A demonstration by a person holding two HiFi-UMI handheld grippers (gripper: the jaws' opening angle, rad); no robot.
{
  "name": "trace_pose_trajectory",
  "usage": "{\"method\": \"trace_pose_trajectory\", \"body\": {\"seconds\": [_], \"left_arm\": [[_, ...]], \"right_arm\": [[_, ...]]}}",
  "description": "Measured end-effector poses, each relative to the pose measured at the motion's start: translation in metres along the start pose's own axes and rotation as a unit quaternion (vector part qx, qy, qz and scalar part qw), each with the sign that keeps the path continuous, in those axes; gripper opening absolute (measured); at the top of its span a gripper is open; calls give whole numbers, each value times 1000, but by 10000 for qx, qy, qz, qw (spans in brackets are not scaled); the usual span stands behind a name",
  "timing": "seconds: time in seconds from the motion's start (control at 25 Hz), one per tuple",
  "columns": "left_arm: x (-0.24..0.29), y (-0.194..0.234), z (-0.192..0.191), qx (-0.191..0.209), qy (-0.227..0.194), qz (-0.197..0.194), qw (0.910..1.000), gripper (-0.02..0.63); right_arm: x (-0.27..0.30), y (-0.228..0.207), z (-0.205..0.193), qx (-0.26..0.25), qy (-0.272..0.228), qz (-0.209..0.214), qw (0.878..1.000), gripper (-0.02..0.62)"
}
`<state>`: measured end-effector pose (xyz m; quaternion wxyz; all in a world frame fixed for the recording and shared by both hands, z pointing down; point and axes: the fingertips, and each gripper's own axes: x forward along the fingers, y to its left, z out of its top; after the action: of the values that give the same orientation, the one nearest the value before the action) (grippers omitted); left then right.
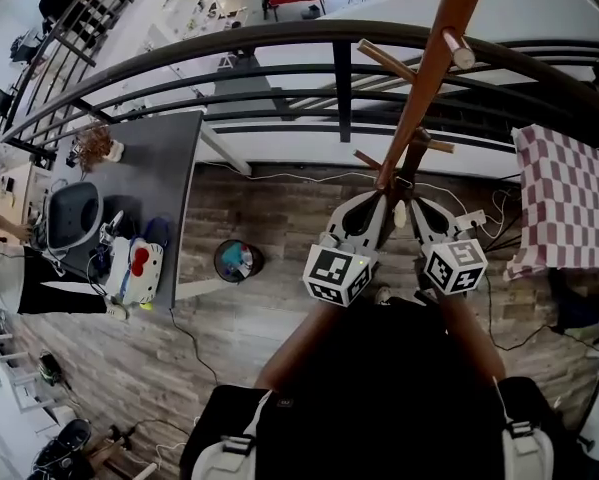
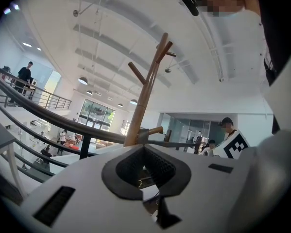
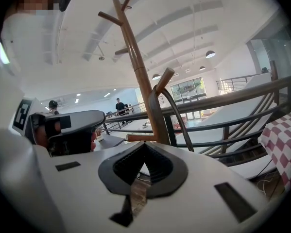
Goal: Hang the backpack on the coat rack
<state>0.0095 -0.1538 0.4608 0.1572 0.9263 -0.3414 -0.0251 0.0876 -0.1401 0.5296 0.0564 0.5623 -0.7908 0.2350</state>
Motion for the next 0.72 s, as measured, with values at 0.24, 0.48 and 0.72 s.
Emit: {"method": "trace_pose_trajectory", "body": {"seconds": [0.24,0.48,0.72], "left_arm": [[-1,-18,-2,61,31,139,9999,8],[-1,-32,-1,158,-142,355,9991,9],[-1,-46,-10,200,-69,551,9983,9]], "right_arm": [[-15,6,6,-60,-133,251,9996,14],[-32,-3,6,-4,-227,388,9990,14],[-46,-9,7,96,-272,501,9983,14]]}}
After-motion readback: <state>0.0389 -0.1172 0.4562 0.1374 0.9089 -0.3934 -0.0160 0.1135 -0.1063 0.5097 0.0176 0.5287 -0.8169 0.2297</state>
